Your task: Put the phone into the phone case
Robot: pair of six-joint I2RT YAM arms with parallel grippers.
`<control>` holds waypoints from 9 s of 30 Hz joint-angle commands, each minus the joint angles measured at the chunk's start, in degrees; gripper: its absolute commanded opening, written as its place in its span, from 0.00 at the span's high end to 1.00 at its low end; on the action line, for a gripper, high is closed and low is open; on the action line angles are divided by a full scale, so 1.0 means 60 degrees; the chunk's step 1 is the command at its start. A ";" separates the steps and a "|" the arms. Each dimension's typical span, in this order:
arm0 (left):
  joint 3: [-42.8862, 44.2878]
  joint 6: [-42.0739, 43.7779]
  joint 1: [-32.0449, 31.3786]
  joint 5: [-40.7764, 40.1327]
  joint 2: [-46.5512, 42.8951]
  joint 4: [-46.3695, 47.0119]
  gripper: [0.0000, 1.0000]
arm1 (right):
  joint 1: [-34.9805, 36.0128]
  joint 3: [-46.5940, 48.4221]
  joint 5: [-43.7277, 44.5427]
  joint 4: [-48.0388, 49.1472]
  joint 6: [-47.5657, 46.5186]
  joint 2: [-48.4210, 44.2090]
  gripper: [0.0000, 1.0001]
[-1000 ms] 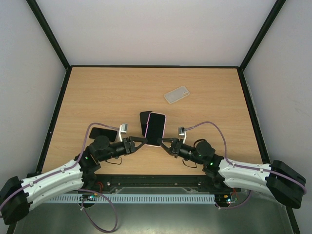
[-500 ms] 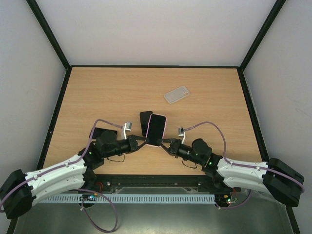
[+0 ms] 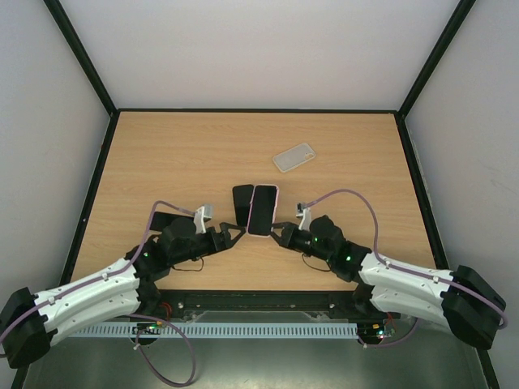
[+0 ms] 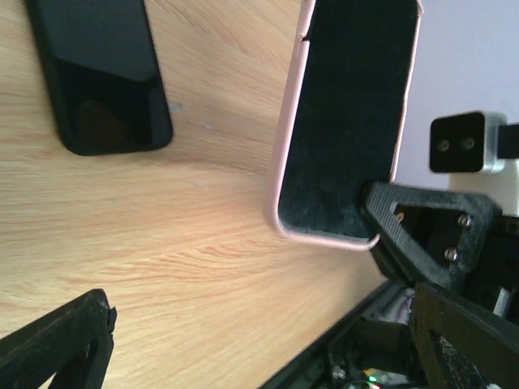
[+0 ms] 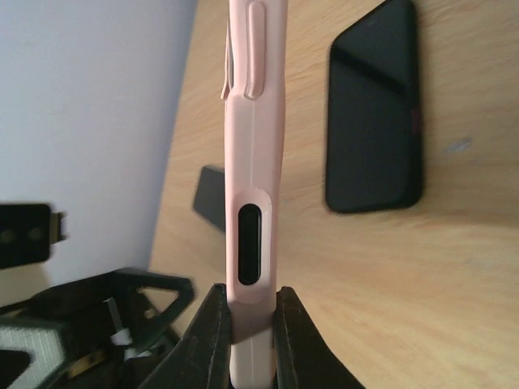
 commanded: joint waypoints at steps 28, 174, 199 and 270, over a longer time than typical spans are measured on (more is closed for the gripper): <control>0.1833 0.2803 0.2782 0.3809 0.0288 0.0786 0.45 | -0.1268 -0.0291 -0.6955 0.2666 -0.1182 -0.1482 0.98; 0.1482 -0.1980 0.4663 -0.2936 -0.0205 -0.7267 0.02 | -0.5220 0.5684 0.3215 -0.2458 -0.1464 0.7120 0.98; 0.2196 -0.1868 0.4955 -0.3346 0.2255 -0.5865 0.02 | -0.0044 0.0751 0.2314 -0.3739 -0.0256 0.1433 0.98; 0.4326 0.2423 0.7820 -0.2359 0.7919 -0.1571 0.01 | 0.2189 0.0661 0.4250 -0.3991 -0.0003 -0.0757 0.35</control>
